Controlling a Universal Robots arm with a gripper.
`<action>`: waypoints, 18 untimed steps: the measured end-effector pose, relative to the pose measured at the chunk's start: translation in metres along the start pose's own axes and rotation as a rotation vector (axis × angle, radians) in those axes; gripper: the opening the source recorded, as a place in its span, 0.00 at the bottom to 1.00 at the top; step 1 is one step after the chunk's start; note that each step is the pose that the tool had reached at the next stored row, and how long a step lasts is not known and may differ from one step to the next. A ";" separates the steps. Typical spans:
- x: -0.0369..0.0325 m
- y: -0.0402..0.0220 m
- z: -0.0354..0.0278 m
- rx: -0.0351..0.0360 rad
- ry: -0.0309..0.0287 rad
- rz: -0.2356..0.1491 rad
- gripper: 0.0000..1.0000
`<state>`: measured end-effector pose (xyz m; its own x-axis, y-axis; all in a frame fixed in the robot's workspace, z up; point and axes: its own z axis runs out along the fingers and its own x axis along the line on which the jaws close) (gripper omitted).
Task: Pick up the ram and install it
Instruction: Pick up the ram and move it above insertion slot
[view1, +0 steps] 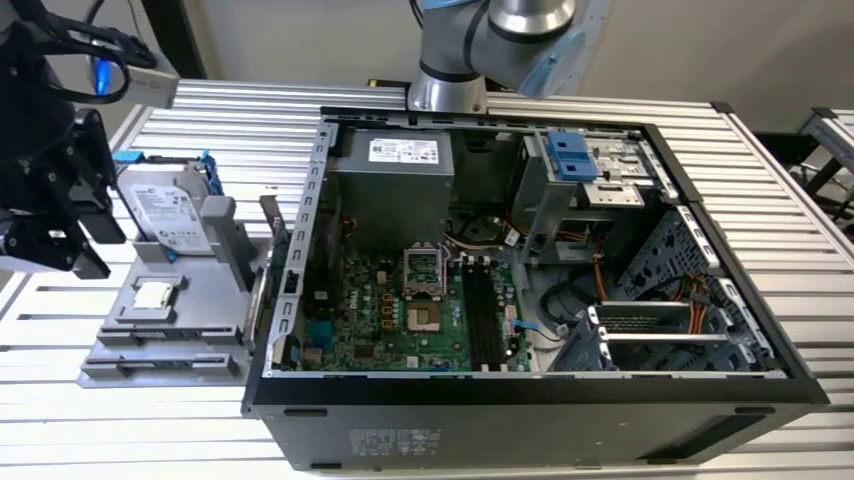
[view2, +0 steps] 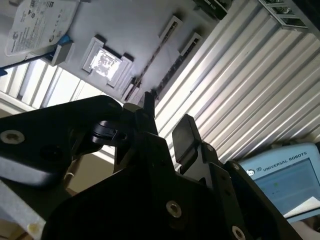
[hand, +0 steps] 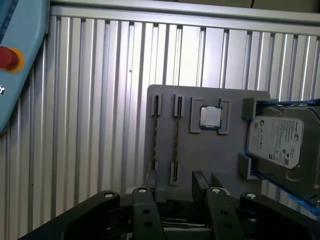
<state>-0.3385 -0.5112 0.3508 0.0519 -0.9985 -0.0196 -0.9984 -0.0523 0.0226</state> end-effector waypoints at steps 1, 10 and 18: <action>0.0001 0.0010 0.0018 -0.0001 0.0001 0.000 1.00; -0.0007 0.0103 0.0172 0.0143 0.0010 -0.001 1.00; -0.0009 0.0141 0.0300 0.0423 0.0023 -0.002 1.00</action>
<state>-0.3533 -0.5105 0.3211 0.0538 -0.9984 -0.0173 -0.9984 -0.0534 -0.0198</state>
